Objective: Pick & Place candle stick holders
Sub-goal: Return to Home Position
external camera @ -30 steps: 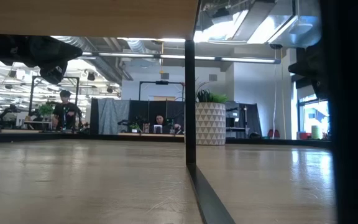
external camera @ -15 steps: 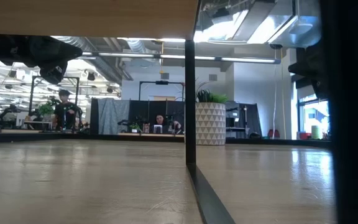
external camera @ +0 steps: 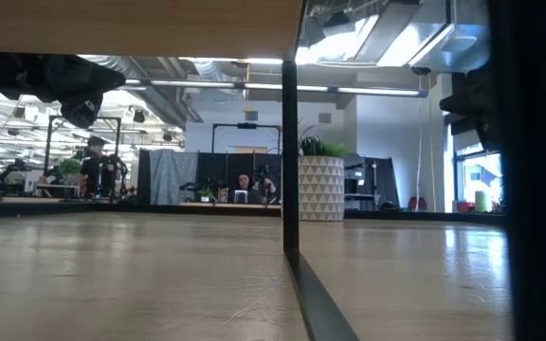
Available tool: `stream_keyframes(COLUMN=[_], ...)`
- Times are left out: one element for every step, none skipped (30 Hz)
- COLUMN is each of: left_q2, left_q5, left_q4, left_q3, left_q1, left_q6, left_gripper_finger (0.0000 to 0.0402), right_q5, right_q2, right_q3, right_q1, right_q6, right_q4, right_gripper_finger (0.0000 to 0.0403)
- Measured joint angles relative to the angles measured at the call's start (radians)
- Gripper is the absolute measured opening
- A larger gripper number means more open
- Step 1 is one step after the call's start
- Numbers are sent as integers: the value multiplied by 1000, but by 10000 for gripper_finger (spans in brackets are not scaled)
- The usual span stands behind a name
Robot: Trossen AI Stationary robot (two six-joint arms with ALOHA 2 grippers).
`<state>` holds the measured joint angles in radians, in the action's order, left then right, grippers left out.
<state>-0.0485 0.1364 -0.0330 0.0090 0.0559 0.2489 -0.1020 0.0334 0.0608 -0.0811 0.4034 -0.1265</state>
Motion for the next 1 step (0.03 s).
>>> stream_keyframes(left_q2=[0], left_q5=[0], left_q4=[0], left_q3=[0], left_q1=[0], left_q6=[0], left_gripper_finger=[8], right_q5=[0], right_q2=[0], right_q3=[0], right_q1=[0], right_q6=[0], right_q4=[0], right_gripper_finger=[1])
